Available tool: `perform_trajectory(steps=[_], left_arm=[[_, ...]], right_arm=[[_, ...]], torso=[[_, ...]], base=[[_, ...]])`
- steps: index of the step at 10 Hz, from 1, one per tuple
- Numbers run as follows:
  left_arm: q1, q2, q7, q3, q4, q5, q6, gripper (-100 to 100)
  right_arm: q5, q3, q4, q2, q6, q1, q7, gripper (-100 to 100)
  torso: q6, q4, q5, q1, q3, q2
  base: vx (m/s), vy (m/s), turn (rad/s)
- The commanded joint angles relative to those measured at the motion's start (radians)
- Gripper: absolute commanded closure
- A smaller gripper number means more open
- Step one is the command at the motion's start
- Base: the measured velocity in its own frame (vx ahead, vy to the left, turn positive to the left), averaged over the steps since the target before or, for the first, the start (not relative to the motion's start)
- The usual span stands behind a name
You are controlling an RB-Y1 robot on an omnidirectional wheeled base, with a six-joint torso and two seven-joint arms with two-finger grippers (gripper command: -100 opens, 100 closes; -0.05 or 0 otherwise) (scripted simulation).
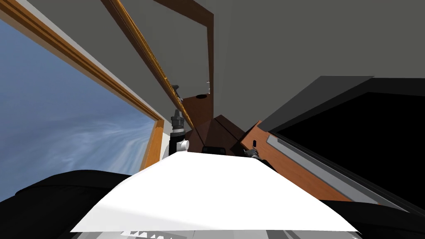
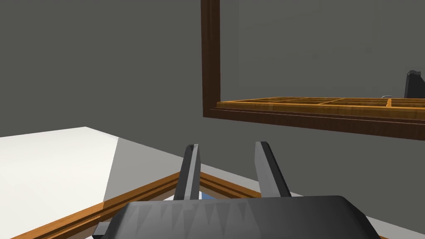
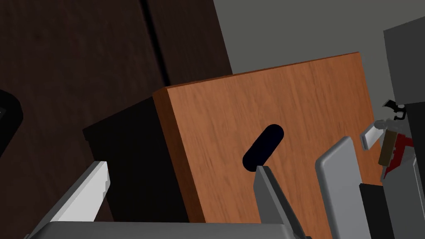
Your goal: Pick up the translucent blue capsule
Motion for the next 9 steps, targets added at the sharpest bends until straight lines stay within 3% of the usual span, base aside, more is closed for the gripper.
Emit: perform_trajectory(steps=[1, 4, 9], left_arm=[[0.000, 0.000, 0.000, 0.000, 0.000, 0.000, 0.000, 0], [0.000, 0.000, 0.000, 0.000, 0.000, 0.000, 0.000, 0], [0.000, 0.000, 0.000, 0.000, 0.000, 0.000, 0.000, 0]], right_arm=[[-0.001, -0.011, -0.008, -0.001, 0.033, -0.001, -0.010, -100], [-0.053, -0.050, 0.067, -0.019, 0.112, 0.004, -0.081, -100], [-0.101, -0.089, 0.141, -0.041, 0.259, 0.006, -0.152, -100]], torso=[[0.000, 0.000, 0.000, 0.000, 0.000, 0.000], [0.000, 0.000, -0.001, -0.002, 0.000, 0.000], [0.000, 0.000, -0.001, -0.003, -0.001, -0.002]], base=[[0.042, 0.021, 0.004], [0.101, 0.030, -0.079], [0.102, 0.028, -0.071]])
